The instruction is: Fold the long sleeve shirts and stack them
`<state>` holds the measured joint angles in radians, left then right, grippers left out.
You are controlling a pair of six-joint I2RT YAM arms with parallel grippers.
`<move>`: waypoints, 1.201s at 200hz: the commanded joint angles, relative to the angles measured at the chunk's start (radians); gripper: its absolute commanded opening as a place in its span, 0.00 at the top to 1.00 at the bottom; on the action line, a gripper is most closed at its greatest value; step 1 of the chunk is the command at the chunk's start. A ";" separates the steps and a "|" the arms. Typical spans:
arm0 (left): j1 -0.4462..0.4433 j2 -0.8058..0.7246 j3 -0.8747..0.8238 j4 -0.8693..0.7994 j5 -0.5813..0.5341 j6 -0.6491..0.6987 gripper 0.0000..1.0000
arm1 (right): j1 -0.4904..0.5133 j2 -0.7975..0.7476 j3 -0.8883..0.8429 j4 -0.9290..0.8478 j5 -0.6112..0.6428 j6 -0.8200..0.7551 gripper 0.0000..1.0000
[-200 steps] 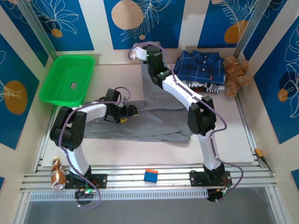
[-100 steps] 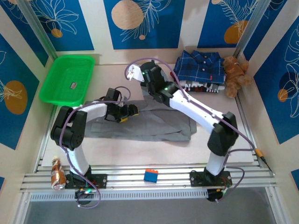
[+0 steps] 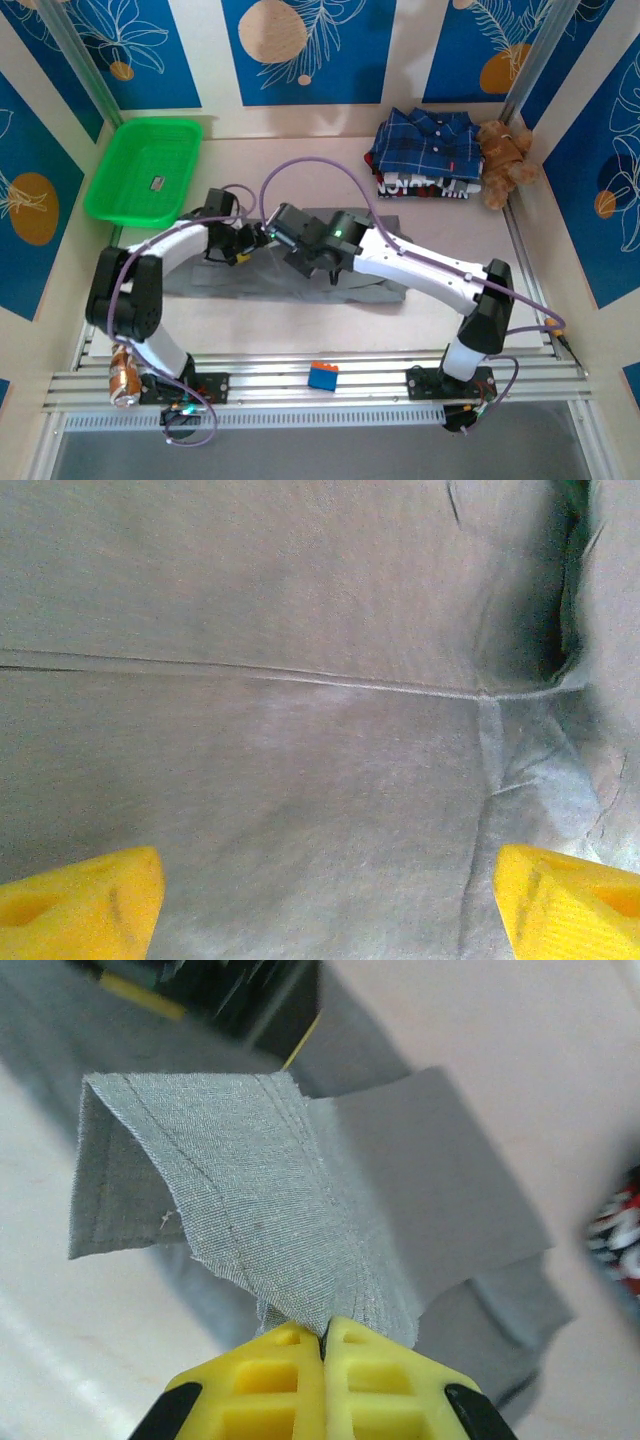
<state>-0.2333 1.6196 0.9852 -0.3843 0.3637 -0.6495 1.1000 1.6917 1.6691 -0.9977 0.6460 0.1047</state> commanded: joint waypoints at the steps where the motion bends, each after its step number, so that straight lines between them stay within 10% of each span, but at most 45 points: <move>1: 0.037 -0.111 -0.002 -0.134 -0.102 0.007 0.13 | 0.024 0.064 0.054 -0.033 -0.165 0.298 1.00; 120: 0.131 -0.510 -0.124 -0.164 -0.149 -0.122 0.11 | -0.109 0.638 0.488 -0.012 -0.570 0.697 0.95; 197: -0.063 -0.518 -0.135 -0.295 -0.198 -0.160 0.11 | -0.253 0.479 0.471 -0.032 -0.724 0.557 0.20; 240: -0.139 -0.513 -0.175 -0.400 -0.266 -0.257 0.11 | -0.355 0.199 0.171 -0.024 -0.716 0.503 0.17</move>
<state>-0.3447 1.1046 0.8371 -0.6666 0.1688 -0.8371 0.8028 2.0644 1.9751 -0.9993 -0.0261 0.6628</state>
